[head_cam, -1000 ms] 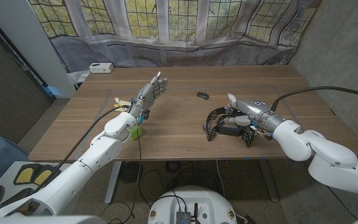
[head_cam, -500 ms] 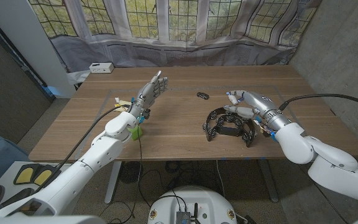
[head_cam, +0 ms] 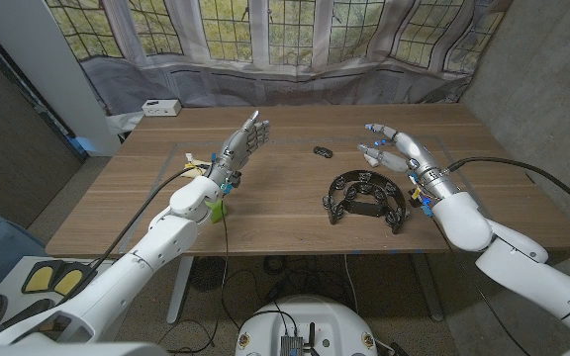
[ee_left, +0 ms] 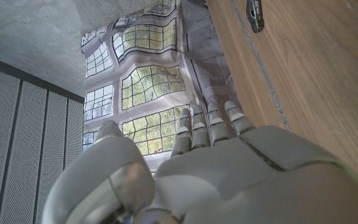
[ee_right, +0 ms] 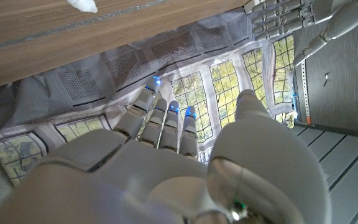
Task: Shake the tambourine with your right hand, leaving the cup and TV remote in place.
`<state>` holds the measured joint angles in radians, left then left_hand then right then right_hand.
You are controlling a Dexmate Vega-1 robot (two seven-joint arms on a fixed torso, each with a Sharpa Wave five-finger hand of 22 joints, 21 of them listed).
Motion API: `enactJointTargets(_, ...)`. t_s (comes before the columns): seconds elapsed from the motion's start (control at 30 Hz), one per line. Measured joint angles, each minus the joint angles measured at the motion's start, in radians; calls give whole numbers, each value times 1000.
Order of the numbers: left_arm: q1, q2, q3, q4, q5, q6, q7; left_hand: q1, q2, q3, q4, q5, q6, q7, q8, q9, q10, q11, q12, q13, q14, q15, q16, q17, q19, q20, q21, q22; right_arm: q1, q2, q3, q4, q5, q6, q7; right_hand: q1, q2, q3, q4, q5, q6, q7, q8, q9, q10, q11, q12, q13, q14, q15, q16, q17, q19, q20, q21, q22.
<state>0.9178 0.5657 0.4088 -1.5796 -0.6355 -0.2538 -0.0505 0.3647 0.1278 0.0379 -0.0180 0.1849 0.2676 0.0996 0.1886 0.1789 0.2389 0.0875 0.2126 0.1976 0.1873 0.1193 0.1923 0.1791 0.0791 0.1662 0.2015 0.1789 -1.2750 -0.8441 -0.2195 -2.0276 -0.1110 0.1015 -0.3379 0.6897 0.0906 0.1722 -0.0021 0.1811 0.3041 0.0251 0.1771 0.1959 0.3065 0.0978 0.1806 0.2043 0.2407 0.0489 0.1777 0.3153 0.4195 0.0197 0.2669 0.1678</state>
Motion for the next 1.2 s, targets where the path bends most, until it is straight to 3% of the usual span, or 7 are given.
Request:
enactJointTargets(0.2,-9,-3,2,12,2,-5,-10,0,0,0,0,0,0,0,0,0,0,0,0,0,0,0,0,0,0,0,0,0,57,49,-19,88,108,95,45,-39,-11,-14,14,0,-56,5,-4,-1,-43,7,0,0,-45,6,0,-8,-35,-2,-27,2)
enactJointTargets(0.57,-15,1,-1,23,-13,-13,-39,0,0,8,0,0,-5,-5,0,0,0,0,0,0,0,0,0,0,0,0,0,0,166,139,-50,261,270,190,120,-108,-32,-42,26,-4,-62,9,8,-6,-88,10,0,-5,-118,8,0,-19,-105,-12,-67,2)
enactJointTargets(0.77,-20,6,-9,26,-16,-15,-41,-5,-5,8,0,0,-11,0,-4,0,-5,-5,0,0,-5,-5,-4,0,0,0,0,0,212,183,-56,361,459,272,236,-160,-46,-63,39,-4,-104,13,4,-6,-125,11,0,-4,-157,9,0,-27,-134,-15,-78,2)
enactJointTargets(0.97,-25,0,-10,39,-15,-24,-40,-5,-5,8,0,0,-24,-1,-8,-1,-18,-4,-6,0,-14,-7,-8,0,-1,-1,0,0,246,220,-60,447,560,307,310,-220,-62,-91,52,-4,-115,-6,4,-6,-184,12,0,-9,-236,8,0,-38,-231,-23,-93,2)
enactJointTargets(1.0,-28,-7,-10,50,-15,-26,-40,-5,-5,8,0,0,-27,2,-8,-2,-20,-2,-6,0,-19,-3,-8,0,-4,-13,0,0,258,233,-61,476,645,322,372,-227,-64,-95,54,-4,-116,-7,4,-9,-188,14,0,-9,-248,7,0,-41,-247,-28,-93,2)
enactJointTargets(1.1,-31,-16,-9,66,-14,-33,-40,-5,-5,9,-1,0,-32,7,-8,-2,-29,7,-6,0,-24,-2,-8,0,-2,-53,0,0,272,250,-62,516,735,329,439,-252,-70,-103,56,-4,-140,-9,4,-10,-215,11,0,-14,-277,2,0,-52,-350,-45,-101,2)
enactJointTargets(1.2,-32,-22,-8,74,-13,-40,-40,-5,-5,12,-4,0,-36,11,-8,-2,-29,7,-6,0,-34,-2,-8,0,3,-79,0,0,282,262,-62,546,791,329,478,-260,-70,-107,52,-4,-155,-13,4,-10,-229,11,0,-14,-303,3,0,-60,-410,-52,-101,4)
